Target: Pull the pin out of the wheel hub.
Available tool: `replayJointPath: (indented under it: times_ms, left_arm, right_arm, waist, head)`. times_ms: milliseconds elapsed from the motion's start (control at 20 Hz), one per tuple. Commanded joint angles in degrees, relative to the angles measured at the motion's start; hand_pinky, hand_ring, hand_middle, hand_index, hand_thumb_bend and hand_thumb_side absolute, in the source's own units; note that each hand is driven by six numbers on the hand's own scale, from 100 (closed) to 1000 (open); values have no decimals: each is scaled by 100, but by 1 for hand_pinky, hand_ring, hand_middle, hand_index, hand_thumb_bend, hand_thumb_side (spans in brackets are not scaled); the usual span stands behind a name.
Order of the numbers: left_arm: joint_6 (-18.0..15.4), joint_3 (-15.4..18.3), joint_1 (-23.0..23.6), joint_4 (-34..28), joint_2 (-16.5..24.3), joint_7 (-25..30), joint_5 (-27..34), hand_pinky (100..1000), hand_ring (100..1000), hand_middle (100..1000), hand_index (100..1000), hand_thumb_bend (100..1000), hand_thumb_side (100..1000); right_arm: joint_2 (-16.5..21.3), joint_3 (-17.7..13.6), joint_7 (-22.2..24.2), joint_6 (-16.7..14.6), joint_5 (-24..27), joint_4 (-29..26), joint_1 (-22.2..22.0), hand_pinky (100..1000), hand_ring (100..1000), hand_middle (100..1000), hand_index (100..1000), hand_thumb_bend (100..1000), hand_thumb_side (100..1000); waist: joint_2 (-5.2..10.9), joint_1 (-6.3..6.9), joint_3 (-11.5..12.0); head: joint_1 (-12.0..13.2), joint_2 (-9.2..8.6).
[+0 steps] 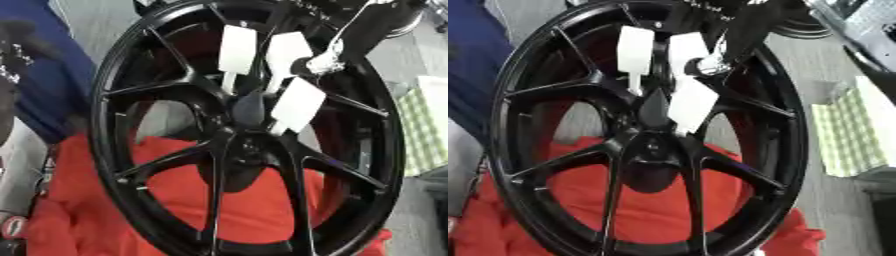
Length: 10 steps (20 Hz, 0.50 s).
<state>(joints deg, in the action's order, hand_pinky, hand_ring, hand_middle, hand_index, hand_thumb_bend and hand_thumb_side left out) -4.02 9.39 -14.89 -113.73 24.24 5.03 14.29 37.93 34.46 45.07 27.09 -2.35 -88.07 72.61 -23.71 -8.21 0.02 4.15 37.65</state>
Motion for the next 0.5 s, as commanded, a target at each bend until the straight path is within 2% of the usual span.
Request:
replayJointPath:
  times_ms: [50,500]
  left_arm:
    - [-11,2,-66,-86,81,25,-16,846,607,536,734,100,659]
    - [-5,-3,-70,-86,71,36,-18,846,607,536,734,100,662]
  right_arm:
    - [55,-61,415,376,-37,57,105,827,914,781,855,358,100]
    - [5,-61,317,370,-91,215,98,825,907,756,838,310,100]
  waist:
    - [94,54,4]
    - [68,39,42]
  head:
    - [-20,-64]
    - [-35,-90]
